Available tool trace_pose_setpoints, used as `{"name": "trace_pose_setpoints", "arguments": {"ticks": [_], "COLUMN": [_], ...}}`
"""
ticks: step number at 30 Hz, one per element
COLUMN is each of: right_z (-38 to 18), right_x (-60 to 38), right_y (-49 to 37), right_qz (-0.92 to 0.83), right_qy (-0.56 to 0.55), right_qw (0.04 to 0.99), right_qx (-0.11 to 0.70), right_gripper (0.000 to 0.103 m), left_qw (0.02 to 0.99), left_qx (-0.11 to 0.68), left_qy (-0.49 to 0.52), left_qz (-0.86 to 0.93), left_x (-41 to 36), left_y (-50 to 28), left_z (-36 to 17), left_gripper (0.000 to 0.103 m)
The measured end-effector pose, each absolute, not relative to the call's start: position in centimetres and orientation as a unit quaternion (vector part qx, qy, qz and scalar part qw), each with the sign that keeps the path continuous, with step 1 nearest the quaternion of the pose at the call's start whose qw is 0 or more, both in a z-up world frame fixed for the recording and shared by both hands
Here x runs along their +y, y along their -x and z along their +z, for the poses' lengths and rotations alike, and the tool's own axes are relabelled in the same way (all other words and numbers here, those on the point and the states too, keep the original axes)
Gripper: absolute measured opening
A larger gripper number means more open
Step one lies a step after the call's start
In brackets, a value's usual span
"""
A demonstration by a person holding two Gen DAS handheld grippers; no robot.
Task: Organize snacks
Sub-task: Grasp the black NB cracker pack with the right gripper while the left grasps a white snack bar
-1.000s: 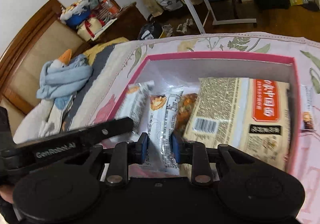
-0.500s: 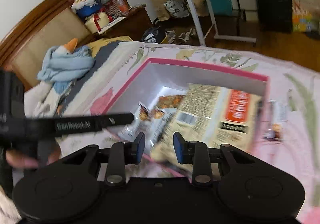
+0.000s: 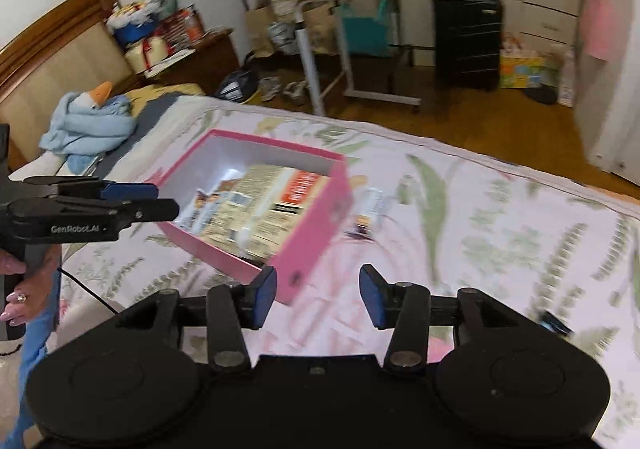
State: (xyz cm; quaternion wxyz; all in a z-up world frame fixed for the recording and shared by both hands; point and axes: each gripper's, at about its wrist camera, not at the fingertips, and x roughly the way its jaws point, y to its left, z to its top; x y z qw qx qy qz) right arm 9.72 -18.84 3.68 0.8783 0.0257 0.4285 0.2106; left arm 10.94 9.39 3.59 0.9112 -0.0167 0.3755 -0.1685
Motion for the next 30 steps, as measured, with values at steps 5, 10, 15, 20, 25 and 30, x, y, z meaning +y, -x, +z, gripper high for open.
{"name": "trace_pose_setpoints", "arguments": {"ticks": [5, 10, 15, 20, 25, 30], "right_z": [3.1, 0.1, -4.4, -9.8, -13.7, -16.4], "right_x": [-23.9, -28.8, -33.0, -36.0, -38.0, -39.0], "right_y": [-8.5, -9.1, -11.1, -14.0, -15.2, -15.9], "right_qz": [0.183, 0.134, 0.093, 0.031, 0.015, -0.008], "right_qy": [-0.039, -0.074, -0.124, -0.162, -0.195, -0.218], "right_qw": [0.881, 0.874, 0.853, 0.823, 0.808, 0.797], "right_qx": [0.435, 0.461, 0.498, 0.543, 0.556, 0.563], "right_gripper": [0.070, 0.073, 0.079, 0.079, 0.079, 0.079], "left_qw": [0.904, 0.899, 0.906, 0.916, 0.922, 0.921], "left_qx": [0.380, 0.388, 0.379, 0.377, 0.376, 0.382], "left_qy": [0.006, -0.010, -0.029, -0.027, -0.045, -0.053], "left_qz": [-0.197, -0.204, -0.187, -0.135, -0.085, -0.050], "left_x": [4.9, 0.5, -3.6, -6.2, -8.5, -10.0], "left_y": [-10.4, -11.1, -12.8, -15.3, -18.2, -21.2], "left_z": [3.2, 1.4, -0.9, -4.2, -7.6, -10.6], "left_gripper": [0.060, 0.066, 0.068, 0.068, 0.068, 0.068]}}
